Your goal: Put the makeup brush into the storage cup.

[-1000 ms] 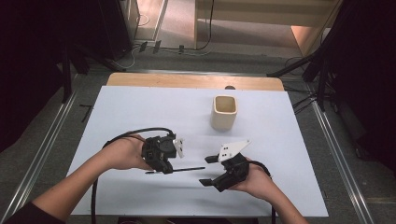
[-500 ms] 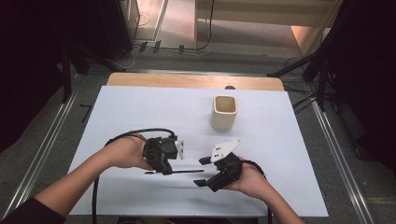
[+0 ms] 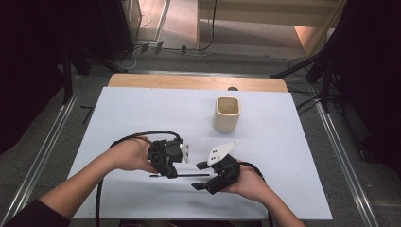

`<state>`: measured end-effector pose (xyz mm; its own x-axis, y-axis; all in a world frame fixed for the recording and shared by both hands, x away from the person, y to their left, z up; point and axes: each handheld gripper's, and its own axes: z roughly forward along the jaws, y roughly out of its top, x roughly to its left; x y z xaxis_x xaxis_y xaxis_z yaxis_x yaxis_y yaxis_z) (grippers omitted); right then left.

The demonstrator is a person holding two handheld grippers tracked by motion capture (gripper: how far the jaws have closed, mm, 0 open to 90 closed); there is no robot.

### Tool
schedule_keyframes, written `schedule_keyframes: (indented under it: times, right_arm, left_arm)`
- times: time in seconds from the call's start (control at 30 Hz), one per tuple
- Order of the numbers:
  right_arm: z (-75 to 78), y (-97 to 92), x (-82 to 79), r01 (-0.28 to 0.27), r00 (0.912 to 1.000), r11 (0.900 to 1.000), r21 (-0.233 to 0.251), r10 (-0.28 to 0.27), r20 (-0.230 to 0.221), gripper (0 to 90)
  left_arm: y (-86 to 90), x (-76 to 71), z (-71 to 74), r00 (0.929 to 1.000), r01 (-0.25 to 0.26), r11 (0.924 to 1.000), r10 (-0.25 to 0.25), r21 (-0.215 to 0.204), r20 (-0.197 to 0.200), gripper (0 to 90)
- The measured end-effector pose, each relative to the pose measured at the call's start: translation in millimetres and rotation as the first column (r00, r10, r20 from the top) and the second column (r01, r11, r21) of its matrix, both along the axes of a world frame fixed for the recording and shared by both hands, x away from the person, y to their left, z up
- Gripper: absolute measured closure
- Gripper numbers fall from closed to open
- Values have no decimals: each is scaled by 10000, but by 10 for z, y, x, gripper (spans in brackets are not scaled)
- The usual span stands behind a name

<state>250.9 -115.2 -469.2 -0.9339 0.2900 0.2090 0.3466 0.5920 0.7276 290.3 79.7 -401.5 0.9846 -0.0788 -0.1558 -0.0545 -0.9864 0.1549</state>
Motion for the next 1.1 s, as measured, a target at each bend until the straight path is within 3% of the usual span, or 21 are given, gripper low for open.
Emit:
schedule_keyframes:
  times: [0.4, 0.73, 1.1]
  right_arm:
    - [-15, 97, -2, -234, 9996, 9995, -206, 231, -153, 494]
    - [6, 141, 1, -487, 9987, 9984, -285, 482, -168, 742]
    - [4, 125, 15, -884, 9952, 9958, -232, 873, -448, 853]
  left_arm:
    - [-46, -36, -31, 9999, 101, 9997, -102, 216, 20, 854]
    - [-102, -44, -58, 9999, 115, 9993, -113, 361, -47, 854]
    - [-145, -52, -73, 9994, 297, 9988, -290, 384, -185, 851]
